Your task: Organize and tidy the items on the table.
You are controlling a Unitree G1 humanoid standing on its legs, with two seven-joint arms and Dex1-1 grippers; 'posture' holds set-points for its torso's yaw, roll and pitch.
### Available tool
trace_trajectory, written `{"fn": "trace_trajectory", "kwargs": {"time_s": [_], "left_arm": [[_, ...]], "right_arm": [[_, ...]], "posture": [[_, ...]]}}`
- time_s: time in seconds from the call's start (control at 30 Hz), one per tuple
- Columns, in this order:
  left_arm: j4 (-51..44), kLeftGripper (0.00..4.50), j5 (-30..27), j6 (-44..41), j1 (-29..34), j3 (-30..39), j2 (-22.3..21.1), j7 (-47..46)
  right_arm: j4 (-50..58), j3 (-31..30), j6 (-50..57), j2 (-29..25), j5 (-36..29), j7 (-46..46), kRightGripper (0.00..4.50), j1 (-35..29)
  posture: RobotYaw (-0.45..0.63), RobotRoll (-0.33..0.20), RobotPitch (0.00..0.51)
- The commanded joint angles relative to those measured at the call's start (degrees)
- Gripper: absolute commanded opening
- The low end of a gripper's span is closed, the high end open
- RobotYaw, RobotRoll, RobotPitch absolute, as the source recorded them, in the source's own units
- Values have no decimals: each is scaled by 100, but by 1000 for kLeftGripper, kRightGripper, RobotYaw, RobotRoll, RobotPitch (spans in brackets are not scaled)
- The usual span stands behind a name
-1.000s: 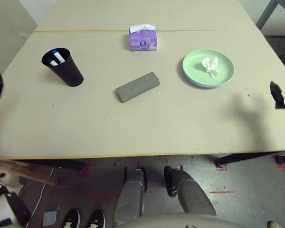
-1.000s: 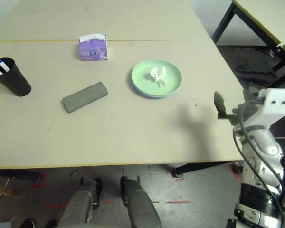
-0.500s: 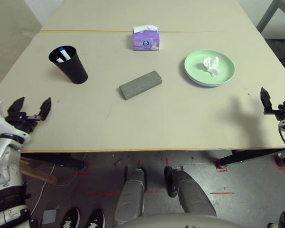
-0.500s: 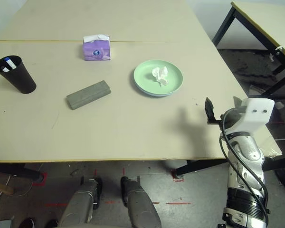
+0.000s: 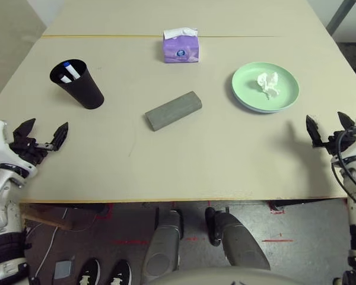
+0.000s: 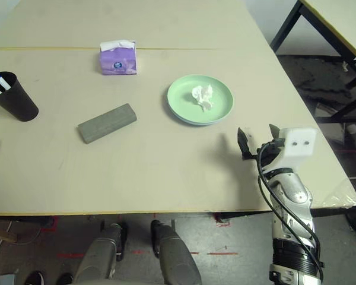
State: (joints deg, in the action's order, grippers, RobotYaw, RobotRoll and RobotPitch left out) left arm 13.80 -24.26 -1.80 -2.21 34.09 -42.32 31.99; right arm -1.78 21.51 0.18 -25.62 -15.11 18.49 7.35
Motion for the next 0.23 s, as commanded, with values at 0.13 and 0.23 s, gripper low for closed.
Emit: {"fn": "trace_trajectory", "kwargs": {"time_s": [0.13, 0.23], "left_arm": [[-390, 4464, -84, -292, 253, 344, -49, -134], [-426, 4464, -36, -308, 251, 333, -28, -129]], "right_arm": [[175, 10, 63, 25, 18, -52, 4500, -245], [230, 16, 91, 40, 15, -85, 4500, -290]], "posture": [[44, 0, 309], [46, 0, 306]]}}
